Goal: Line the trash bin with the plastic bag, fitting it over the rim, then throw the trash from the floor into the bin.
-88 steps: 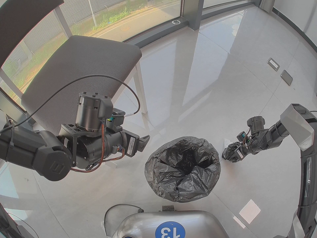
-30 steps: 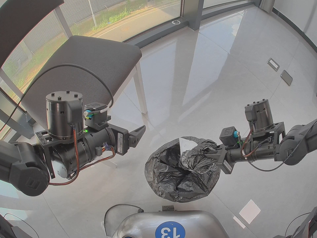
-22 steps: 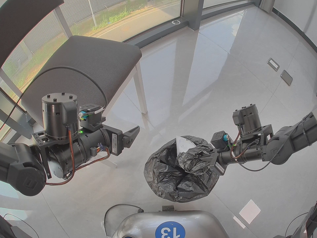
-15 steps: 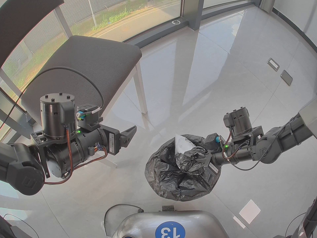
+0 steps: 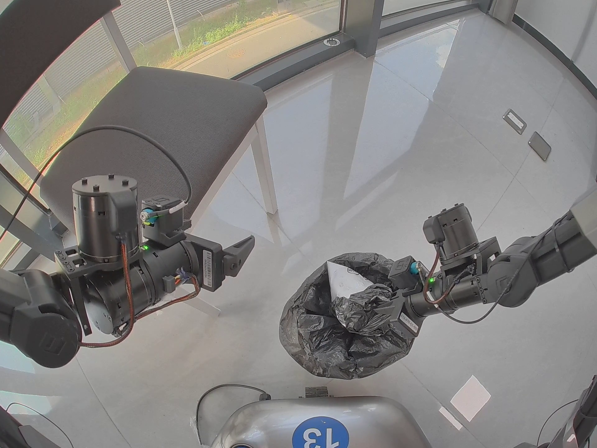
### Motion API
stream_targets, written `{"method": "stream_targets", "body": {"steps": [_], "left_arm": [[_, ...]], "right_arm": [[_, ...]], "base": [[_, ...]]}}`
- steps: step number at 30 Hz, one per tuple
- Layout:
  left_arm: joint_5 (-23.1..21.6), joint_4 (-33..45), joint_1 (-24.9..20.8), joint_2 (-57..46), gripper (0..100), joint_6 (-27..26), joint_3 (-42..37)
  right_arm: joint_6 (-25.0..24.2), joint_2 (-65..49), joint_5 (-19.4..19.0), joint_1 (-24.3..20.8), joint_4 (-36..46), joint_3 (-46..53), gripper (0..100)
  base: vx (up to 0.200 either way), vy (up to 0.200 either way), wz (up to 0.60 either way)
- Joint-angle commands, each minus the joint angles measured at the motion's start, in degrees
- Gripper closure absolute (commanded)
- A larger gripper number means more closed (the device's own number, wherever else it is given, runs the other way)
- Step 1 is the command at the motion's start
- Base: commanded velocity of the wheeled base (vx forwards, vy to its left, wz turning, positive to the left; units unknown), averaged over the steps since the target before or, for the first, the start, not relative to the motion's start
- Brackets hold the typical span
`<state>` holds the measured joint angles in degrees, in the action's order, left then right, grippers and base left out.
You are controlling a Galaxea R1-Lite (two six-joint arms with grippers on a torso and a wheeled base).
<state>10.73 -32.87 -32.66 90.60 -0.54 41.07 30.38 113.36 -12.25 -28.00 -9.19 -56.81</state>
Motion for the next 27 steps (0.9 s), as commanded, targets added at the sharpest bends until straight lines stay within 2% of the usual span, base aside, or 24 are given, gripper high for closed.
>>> {"method": "stream_targets", "body": {"steps": [1,13,27], "left_arm": [[0.1,-0.1,0.1,-0.2,0,0.0,0.0],[0.1,0.0,0.8,-1.4,0,0.0,-1.0],[-0.1,0.0,2.0,-2.3,0,-0.1,-1.5]], "right_arm": [[0.1,-6.0,0.1,0.0,1.4,1.9,100],[0.3,-12.3,0.3,0.1,7.6,5.1,100],[0.2,-3.8,0.2,0.3,8.3,0.2,100]], "base": [[0.0,0.0,0.0],[0.0,0.0,0.0],[0.0,0.0,0.0]]}}
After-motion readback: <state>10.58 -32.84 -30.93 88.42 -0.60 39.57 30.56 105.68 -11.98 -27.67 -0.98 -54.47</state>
